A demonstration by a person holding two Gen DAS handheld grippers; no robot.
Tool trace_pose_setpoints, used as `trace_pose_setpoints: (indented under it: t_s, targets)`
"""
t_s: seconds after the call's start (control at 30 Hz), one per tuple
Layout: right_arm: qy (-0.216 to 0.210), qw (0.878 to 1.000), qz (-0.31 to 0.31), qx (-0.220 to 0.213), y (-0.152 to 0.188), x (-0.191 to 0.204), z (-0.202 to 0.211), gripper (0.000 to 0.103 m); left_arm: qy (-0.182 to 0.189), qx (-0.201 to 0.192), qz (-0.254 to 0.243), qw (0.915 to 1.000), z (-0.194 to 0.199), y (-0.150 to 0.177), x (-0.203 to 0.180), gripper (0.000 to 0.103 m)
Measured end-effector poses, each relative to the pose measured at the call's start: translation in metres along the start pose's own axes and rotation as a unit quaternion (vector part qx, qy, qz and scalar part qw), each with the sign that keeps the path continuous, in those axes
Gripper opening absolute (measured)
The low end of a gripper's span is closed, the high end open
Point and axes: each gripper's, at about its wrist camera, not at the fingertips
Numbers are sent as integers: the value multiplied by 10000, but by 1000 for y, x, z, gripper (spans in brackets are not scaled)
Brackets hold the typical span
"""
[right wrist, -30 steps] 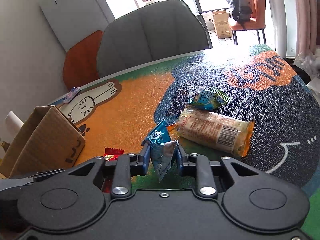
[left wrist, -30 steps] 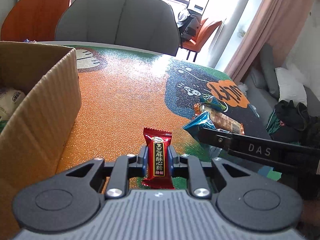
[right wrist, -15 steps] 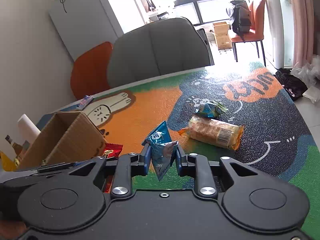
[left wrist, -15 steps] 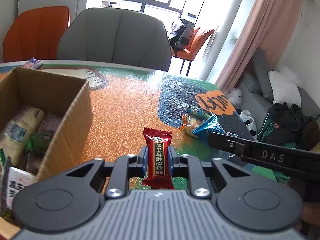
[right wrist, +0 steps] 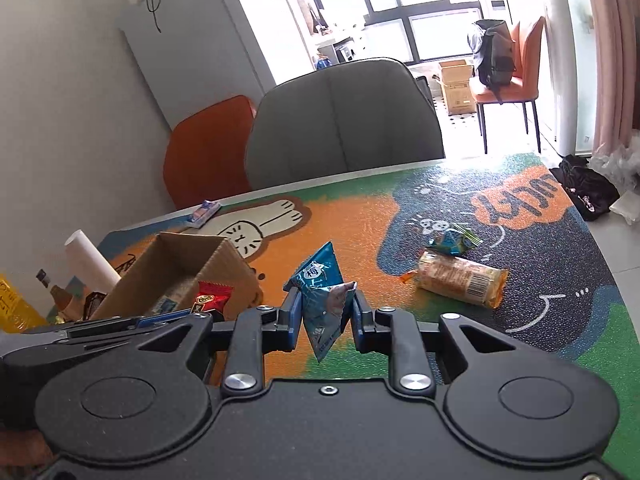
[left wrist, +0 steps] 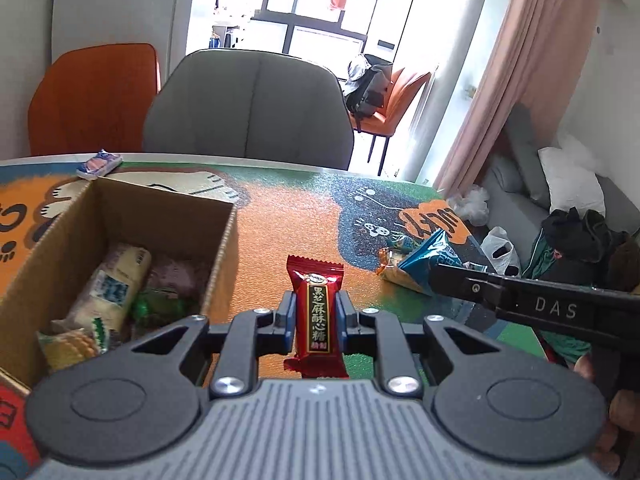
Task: Organize snacks
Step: 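Open left gripper over box to drop candy bar while right carries chip bag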
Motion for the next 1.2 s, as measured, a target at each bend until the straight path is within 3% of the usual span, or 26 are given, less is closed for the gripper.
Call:
trace_pose_setpoints:
  t_s: [0.53, 0.87, 1.1, 1.2]
  targets:
    - [-408, 9985, 371, 29, -7, 57, -2, 23, -333, 2, 64, 9994, 39, -2, 52, 19]
    - [-476, 9980, 409, 82, -7, 72, -13, 23, -520, -18, 227, 9984, 35, -2, 79, 19]
    - [-514, 9976, 452, 85, -12, 84, -22, 23, -392, 2, 290, 9988, 20, -3, 84, 19]
    - [-514, 9975, 476, 97, -15, 87, -27, 24, -430, -18, 293, 9986, 17, -3, 85, 24]
Point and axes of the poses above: each gripper's, at about its wrist camera, not at the fingertips, and z roughly against the way its jaws point, x to its left, y to its underside, and after that the axes turned 1 degree about y, right-handed
